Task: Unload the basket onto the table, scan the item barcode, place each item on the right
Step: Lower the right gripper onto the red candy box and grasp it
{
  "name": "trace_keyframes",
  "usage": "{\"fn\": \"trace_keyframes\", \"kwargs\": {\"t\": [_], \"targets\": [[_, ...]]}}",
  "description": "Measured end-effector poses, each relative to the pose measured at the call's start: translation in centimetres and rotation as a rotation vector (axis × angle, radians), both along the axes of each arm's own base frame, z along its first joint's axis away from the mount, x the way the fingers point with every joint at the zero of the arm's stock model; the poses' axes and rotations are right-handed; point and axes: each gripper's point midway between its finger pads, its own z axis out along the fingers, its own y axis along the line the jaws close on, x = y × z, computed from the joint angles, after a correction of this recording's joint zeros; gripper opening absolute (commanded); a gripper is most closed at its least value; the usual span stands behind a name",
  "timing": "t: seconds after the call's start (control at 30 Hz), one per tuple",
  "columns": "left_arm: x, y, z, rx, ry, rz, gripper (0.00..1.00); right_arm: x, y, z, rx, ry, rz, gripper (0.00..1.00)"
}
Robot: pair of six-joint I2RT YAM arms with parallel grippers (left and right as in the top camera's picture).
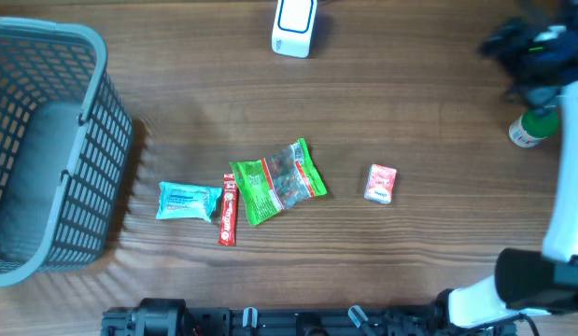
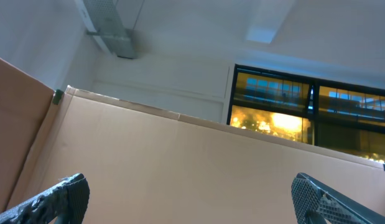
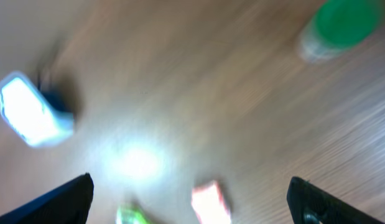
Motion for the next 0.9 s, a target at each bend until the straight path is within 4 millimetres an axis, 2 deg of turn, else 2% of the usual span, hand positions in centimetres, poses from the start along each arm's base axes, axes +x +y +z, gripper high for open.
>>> {"fn": "trace_keyframes", "kwargs": {"t": [0.07, 0.13, 0.17, 0.27, 0.33, 0.43, 0.53, 0.6, 0.67, 0.77, 0.87, 0.9], "targets": [[-0.1, 0.0, 0.1, 0.000, -0.003, 0.000, 1.00, -0.7, 4.1, -1.6, 0.003, 0.070, 0.113, 1.00], [-0.3, 0.0, 0.3, -0.001, -0.016, 0.000, 1.00, -1.5, 7.5, -4.2, 0.000, 0.156, 0.206, 0.99], [-0.4, 0.0, 0.4, -0.001, -0.024, 0.000, 1.00, -2.0, 9.6, -6.2, -0.004, 0.205, 0.259, 0.99], [-0.6, 0.0, 0.6, -0.002, -0.035, 0.000, 1.00, -3.5, 13.0, -10.0, -0.007, 0.288, 0.306, 0.99], [-0.7, 0.0, 0.7, -0.002, -0.039, 0.000, 1.00, -4.6, 14.3, -12.3, -0.007, 0.328, 0.304, 0.90], [-0.7, 0.0, 0.7, -0.002, -0.042, 0.000, 1.00, -6.4, 14.2, -15.7, -0.014, 0.405, 0.270, 0.89], [-0.7, 0.0, 0.7, -0.002, -0.042, 0.000, 1.00, -9.3, 13.3, -19.3, -0.032, 0.514, 0.236, 0.89], [-0.7, 0.0, 0.7, -0.002, -0.041, 0.000, 1.00, -10.5, 13.1, -20.8, -0.041, 0.547, 0.236, 0.89], [-0.7, 0.0, 0.7, -0.002, -0.042, 0.000, 1.00, -10.8, 13.4, -21.8, -0.045, 0.543, 0.253, 0.89], [-0.7, 0.0, 0.7, -0.002, -0.042, 0.000, 1.00, -9.7, 14.4, -23.0, -0.067, 0.468, 0.306, 0.89], [-0.7, 0.0, 0.8, -0.002, -0.042, 0.000, 1.00, -9.7, 14.3, -24.0, -0.114, 0.444, 0.332, 0.84], [-0.7, 0.0, 0.7, -0.002, -0.041, 0.000, 1.00, -9.8, 14.2, -24.4, -0.125, 0.442, 0.338, 0.79]]}}
